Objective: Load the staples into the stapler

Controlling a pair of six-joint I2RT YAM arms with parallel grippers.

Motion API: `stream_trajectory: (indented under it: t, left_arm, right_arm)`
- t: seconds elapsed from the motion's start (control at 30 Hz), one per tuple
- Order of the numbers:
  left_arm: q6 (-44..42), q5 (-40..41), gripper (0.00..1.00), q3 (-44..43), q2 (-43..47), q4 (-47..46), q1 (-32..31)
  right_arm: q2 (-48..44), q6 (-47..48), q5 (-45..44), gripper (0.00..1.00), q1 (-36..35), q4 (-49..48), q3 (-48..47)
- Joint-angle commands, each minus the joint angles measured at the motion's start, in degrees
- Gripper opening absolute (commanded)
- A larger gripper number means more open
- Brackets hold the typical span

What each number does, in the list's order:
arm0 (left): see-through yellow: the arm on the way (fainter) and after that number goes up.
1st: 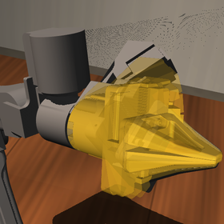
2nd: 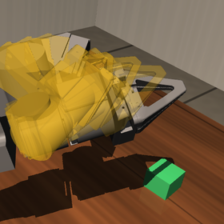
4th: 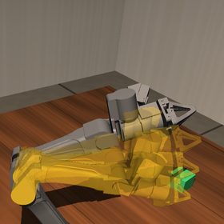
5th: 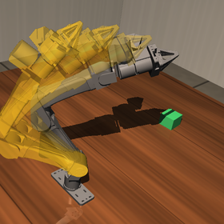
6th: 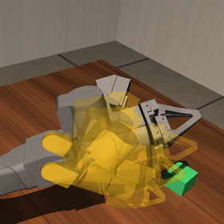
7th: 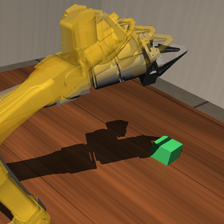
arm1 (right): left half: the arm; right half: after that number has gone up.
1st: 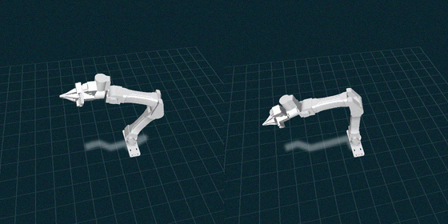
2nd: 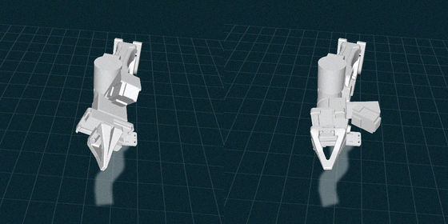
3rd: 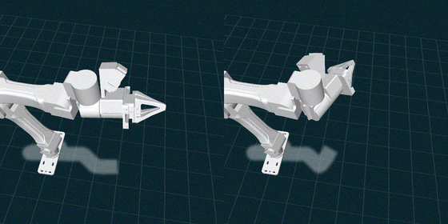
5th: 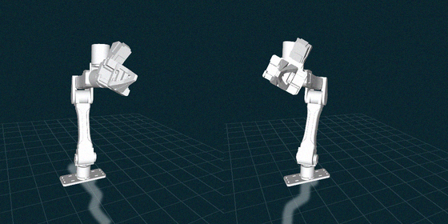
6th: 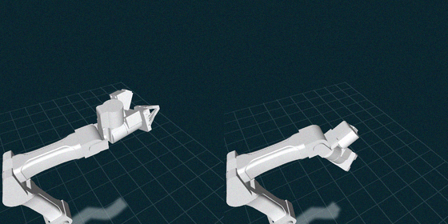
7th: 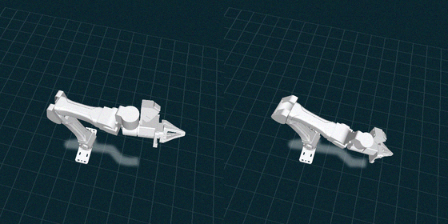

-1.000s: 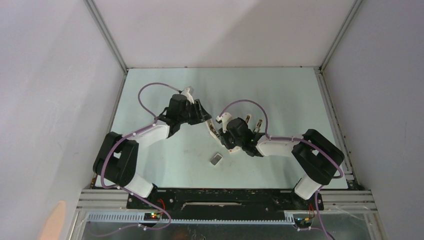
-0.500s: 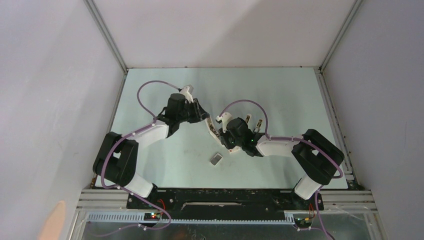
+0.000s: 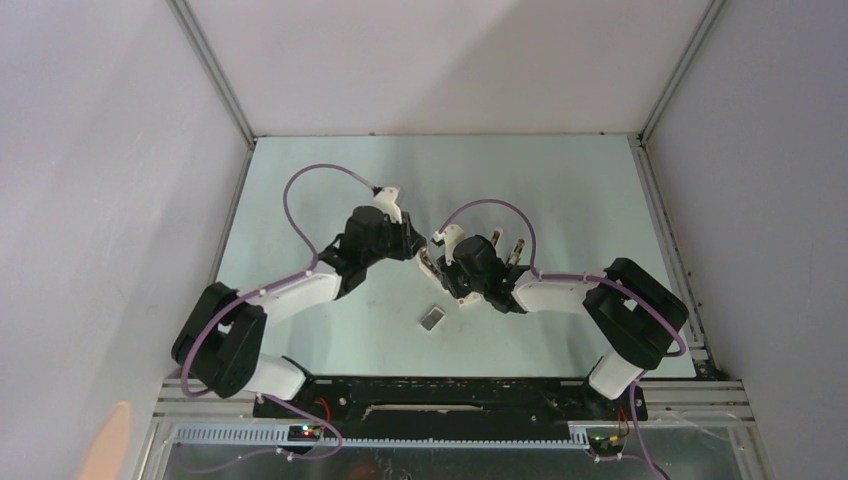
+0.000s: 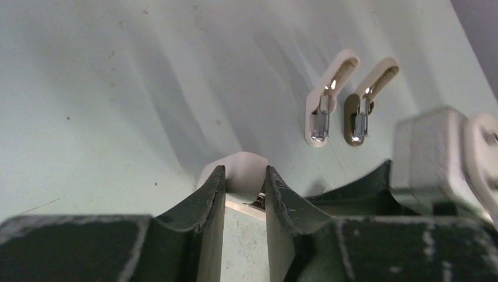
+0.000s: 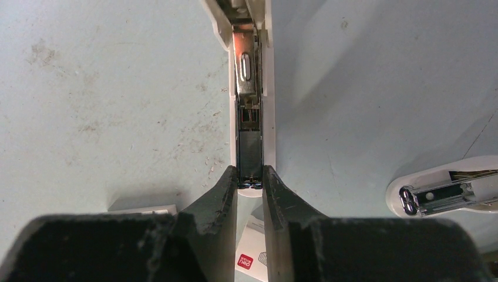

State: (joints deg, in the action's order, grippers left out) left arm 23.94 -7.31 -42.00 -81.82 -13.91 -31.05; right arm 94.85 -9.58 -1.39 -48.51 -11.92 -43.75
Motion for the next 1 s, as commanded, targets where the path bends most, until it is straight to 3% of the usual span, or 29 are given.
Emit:
stream_trajectory:
  t: [0.0, 0.6, 0.97]
  left_arm:
    - [-4.61, 5.93, 0.21, 3.32, 4.08, -0.45, -5.34]
    - [2.53, 21.99, 0.19, 7.39, 3.15, -6.62, -19.79]
    - [7.96, 25.49, 0.31, 8.8, 7.15, -5.72, -22.04]
  right_arm:
    - [0.85, -0.66, 0.71, 0.11, -0.34, -3.19, 0.15]
    - [0.8, -0.91, -1.49, 0.11, -2.56, -4.63, 0.13]
    - [1.2, -0.11, -2.48, 0.12, -3.66, -5.11, 0.09]
